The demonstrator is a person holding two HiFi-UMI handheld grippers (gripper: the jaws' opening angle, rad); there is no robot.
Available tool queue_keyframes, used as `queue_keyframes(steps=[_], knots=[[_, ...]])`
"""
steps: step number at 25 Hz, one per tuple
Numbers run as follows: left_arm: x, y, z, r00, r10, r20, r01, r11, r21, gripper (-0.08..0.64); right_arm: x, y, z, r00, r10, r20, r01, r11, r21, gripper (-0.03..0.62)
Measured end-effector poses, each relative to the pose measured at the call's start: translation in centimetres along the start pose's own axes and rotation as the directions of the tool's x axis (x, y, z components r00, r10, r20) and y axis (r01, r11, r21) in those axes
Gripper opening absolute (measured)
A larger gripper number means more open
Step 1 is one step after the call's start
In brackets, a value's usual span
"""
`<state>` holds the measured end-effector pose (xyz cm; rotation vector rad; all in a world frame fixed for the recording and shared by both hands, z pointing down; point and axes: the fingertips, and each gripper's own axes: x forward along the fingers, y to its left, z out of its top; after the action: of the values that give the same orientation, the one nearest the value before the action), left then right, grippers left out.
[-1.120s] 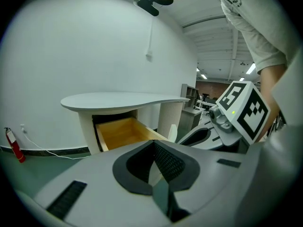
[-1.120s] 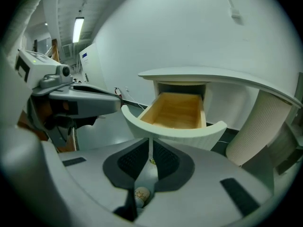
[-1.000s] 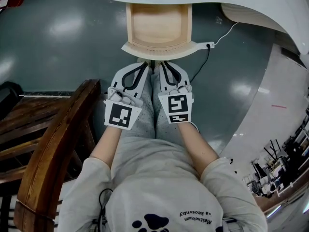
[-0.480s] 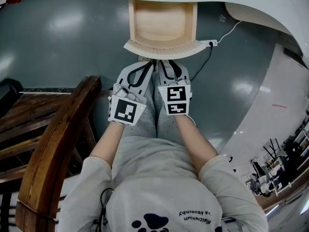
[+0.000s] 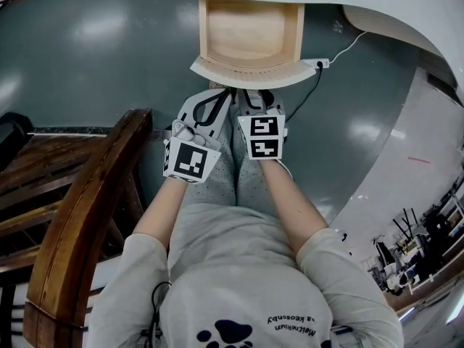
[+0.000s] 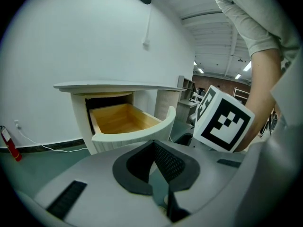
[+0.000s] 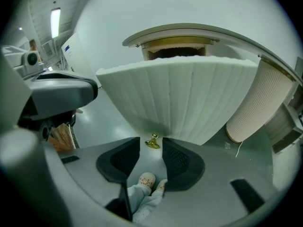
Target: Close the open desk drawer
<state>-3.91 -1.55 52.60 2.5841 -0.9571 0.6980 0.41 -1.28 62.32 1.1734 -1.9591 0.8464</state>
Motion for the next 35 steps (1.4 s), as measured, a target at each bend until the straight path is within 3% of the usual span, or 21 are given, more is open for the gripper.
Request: queue_keyframes(steps=[6, 13, 35], knots=[[0.4, 0.0, -0.9, 1.0, -0.012, -0.016, 0.012, 1.0, -0.024, 0.006, 1.4, -0.8, -0.5, 0.998, -0.042, -0.037, 0.044, 0.998, 0.044, 0.137], [0.9, 0.2, -1.0, 1.0, -0.017, -0.015, 0.016, 0.999, -0.049, 0.006, 2.0, -0.5, -0.9, 0.997, -0.028, -0.073, 0.033, 0.997, 0.064, 0.123], [3.6, 4.3, 0.5, 1.0, 0.013, 0.013, -0.012, 0.999, -0.052, 0.006, 3.3, -1.7, 3.3, 0.998, -0.042, 0.046, 0.042, 0.999, -0.011, 0.11]])
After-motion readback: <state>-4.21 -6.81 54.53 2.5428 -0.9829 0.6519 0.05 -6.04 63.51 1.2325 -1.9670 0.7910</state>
